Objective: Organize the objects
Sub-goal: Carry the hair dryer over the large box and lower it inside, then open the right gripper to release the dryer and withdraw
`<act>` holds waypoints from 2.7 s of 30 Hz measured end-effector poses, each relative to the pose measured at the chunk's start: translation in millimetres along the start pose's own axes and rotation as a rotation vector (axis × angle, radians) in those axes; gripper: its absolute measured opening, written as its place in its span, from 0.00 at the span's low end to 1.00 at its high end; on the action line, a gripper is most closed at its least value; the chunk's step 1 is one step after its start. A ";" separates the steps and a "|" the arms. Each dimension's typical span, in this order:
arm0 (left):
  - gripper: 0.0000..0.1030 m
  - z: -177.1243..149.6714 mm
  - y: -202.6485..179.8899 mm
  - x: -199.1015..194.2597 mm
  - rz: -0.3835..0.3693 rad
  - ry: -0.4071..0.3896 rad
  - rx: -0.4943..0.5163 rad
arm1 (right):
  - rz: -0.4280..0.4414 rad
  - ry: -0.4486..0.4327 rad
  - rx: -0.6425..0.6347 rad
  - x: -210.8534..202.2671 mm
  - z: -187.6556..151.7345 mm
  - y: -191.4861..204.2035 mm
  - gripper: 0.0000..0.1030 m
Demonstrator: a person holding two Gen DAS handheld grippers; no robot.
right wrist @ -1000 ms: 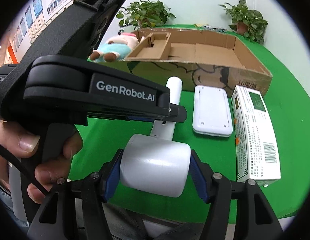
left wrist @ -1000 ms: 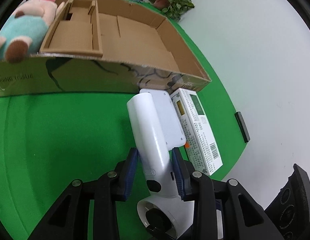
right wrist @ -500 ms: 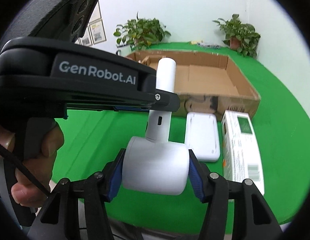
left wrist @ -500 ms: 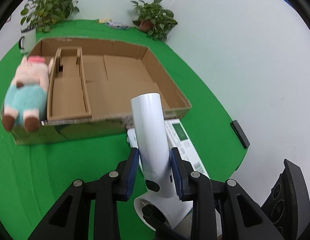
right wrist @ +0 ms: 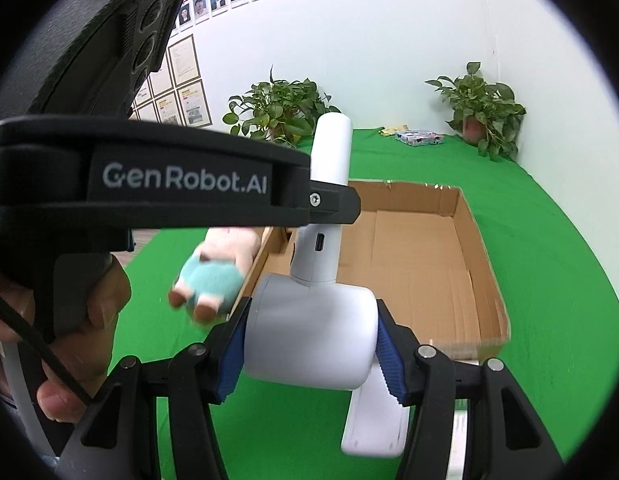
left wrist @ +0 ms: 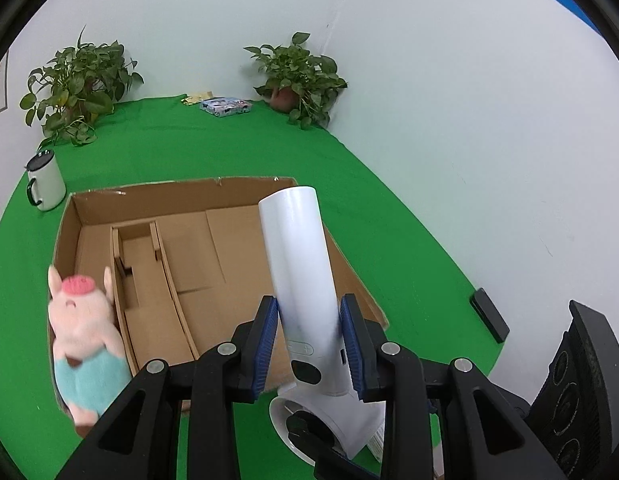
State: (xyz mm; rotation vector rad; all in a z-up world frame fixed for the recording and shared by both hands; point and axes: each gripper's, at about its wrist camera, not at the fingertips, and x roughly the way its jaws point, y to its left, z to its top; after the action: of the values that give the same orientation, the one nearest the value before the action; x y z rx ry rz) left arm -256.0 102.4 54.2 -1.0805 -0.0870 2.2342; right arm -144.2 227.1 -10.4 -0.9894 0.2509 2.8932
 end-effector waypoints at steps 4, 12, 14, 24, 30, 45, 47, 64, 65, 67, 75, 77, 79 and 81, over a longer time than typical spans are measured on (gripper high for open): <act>0.29 31.2 18.9 33.2 0.026 0.051 -0.032 | 0.030 0.071 0.013 32.7 26.6 -16.9 0.55; 0.29 29.2 65.8 126.1 0.061 0.236 -0.140 | 0.115 0.274 0.084 108.0 12.3 -56.2 0.55; 0.29 19.4 77.2 143.1 0.071 0.270 -0.169 | 0.144 0.324 0.119 127.3 2.0 -62.8 0.55; 0.30 0.7 115.0 184.9 0.089 0.372 -0.244 | 0.190 0.451 0.207 175.6 -30.8 -66.4 0.55; 0.31 1.2 118.6 170.8 0.109 0.381 -0.237 | 0.213 0.446 0.223 175.0 -32.9 -65.2 0.62; 0.42 -49.9 132.8 99.8 0.196 0.286 -0.143 | 0.336 0.442 0.215 143.0 -33.2 -53.4 0.43; 0.42 -58.0 136.0 99.9 0.182 0.282 -0.144 | 0.326 0.447 0.197 143.4 -33.6 -50.4 0.43; 0.37 -76.1 146.4 75.9 0.211 0.237 -0.232 | 0.269 0.432 0.141 141.9 -34.1 -32.4 0.45; 0.37 -75.4 145.8 71.1 0.243 0.222 -0.221 | 0.267 0.423 0.144 139.3 -33.3 -33.3 0.45; 0.36 -76.5 145.2 64.4 0.240 0.209 -0.202 | 0.252 0.399 0.143 132.7 -30.9 -35.9 0.45; 0.36 -85.8 141.2 71.8 0.270 0.212 -0.239 | 0.217 0.323 0.129 121.1 -24.2 -31.7 0.45; 0.36 -87.4 146.2 71.2 0.242 0.201 -0.294 | 0.208 0.301 0.130 120.0 -19.1 -30.0 0.45; 0.36 -89.1 147.8 70.9 0.232 0.188 -0.337 | 0.217 0.297 0.152 122.1 -12.6 -31.7 0.45; 0.36 -90.0 144.3 71.9 0.253 0.181 -0.337 | 0.231 0.302 0.166 131.1 -5.4 -29.9 0.45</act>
State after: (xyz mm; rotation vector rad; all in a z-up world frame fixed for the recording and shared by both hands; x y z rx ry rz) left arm -299.0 11.2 -100.5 -1.5451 -0.2705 2.3865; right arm -240.8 257.7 -99.0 -1.4489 0.6528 2.8428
